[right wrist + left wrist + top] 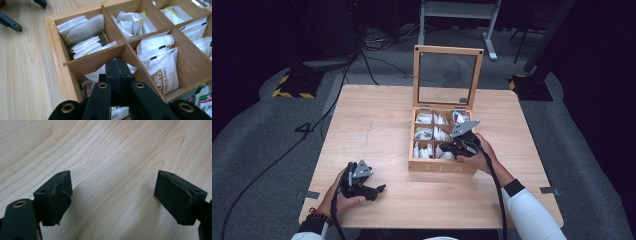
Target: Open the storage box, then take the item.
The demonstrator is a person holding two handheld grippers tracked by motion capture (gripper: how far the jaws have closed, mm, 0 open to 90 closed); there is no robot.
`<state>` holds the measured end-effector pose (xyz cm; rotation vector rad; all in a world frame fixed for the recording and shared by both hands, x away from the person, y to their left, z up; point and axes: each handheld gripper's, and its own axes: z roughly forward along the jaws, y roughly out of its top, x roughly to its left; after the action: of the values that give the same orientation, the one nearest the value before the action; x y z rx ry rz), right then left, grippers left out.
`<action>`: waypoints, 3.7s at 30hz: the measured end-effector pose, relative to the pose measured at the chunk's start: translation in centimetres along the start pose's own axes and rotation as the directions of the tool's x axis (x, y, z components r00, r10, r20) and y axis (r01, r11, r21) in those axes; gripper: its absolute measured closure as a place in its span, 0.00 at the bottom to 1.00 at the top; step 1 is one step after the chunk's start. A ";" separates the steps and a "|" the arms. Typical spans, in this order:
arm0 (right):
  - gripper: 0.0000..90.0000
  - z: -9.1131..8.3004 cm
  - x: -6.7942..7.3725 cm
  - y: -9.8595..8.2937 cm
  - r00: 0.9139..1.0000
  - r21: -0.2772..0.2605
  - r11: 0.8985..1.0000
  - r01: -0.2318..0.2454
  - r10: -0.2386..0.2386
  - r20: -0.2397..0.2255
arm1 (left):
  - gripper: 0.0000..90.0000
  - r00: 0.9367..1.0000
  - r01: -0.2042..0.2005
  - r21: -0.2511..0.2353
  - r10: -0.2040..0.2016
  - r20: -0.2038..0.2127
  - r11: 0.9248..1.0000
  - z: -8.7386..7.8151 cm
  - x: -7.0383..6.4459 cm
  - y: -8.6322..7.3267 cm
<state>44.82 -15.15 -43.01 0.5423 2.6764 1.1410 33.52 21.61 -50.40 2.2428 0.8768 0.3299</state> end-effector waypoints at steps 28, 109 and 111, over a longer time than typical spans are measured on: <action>1.00 -6.8 0.4 0.2 1.000 -0.230 0.973 0.013 -0.008 0.023 | 0.17 1.000 -0.018 -0.001 0.018 0.013 1.000 0.1 0.3 0.2; 0.98 -1.2 7.9 -7.0 0.974 -0.039 0.989 0.141 -0.146 -0.172 | 0.17 1.000 -0.012 -0.001 0.012 0.014 1.000 0.2 0.3 0.2; 0.98 -1.0 7.9 -7.3 0.975 -0.023 0.990 0.137 -0.139 -0.174 | 0.17 1.000 -0.013 -0.001 0.013 0.015 1.000 0.2 0.3 0.2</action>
<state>35.36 -17.34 -47.77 0.2589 2.8012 1.2152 33.89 21.58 -50.41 2.2480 0.8550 0.3193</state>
